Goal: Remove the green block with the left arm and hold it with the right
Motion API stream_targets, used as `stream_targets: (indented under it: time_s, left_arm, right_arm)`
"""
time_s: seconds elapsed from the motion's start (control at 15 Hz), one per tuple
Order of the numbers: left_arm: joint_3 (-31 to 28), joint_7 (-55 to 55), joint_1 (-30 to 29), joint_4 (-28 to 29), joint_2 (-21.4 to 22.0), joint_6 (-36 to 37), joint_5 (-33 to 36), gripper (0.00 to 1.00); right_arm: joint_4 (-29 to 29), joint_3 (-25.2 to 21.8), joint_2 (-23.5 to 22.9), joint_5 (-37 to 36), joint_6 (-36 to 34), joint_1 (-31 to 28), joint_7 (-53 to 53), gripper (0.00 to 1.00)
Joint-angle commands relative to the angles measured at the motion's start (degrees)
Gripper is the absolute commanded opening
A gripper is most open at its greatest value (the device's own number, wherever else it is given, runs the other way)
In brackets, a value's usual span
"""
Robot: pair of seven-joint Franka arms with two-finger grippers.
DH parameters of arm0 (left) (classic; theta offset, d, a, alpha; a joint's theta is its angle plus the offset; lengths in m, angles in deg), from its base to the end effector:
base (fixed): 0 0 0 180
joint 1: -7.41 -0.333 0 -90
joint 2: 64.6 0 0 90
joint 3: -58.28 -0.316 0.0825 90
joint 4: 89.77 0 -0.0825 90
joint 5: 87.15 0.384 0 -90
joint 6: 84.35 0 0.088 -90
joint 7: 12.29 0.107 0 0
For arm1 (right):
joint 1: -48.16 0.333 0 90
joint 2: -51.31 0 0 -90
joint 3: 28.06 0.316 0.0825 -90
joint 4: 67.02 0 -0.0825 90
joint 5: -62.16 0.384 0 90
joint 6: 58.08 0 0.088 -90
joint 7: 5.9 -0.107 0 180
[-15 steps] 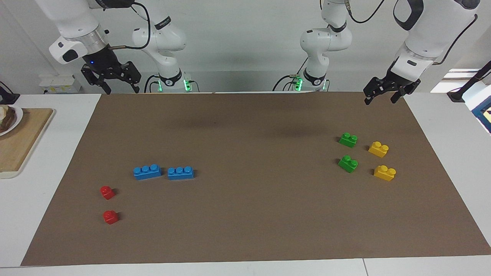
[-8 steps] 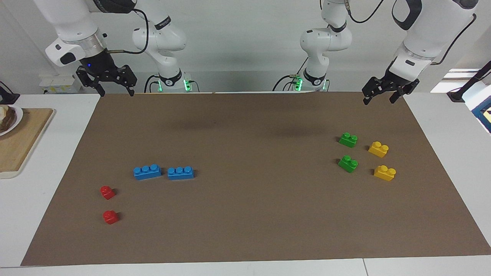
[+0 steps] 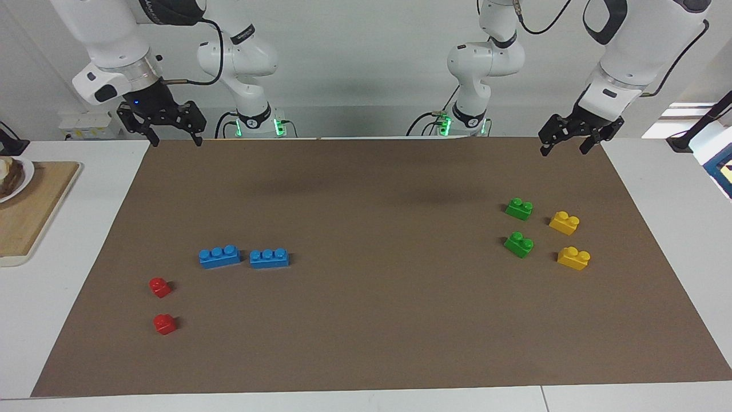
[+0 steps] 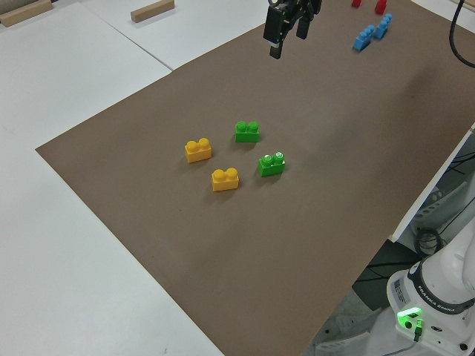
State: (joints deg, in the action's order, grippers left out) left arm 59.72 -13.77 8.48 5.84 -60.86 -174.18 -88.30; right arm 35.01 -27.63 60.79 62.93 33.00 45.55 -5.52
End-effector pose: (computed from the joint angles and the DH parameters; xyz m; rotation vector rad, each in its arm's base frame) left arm 0.5317 -0.0259 0.6136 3.1238 -0.0275 -0.0566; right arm 0.5015 -0.0174 0.6144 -3.1282 0.0500 0.0397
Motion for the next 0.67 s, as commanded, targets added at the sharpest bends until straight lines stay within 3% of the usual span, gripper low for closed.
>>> stream_targets:
  time_s: [0.0, 0.6]
  left_arm:
    - [-0.3, 0.77, 0.25, -0.42, 0.39, 0.88, -0.52, 1.0]
    - [-0.21, 0.68, 0.43, -0.42, 0.39, 0.8, -0.52, 1.0]
  right_arm:
    - [1.5, 0.19, 1.07, -1.64, 1.56, -0.12, 1.65, 1.0]
    - [1.85, 0.28, 1.16, -2.35, 1.65, -0.55, 3.67, 1.0]
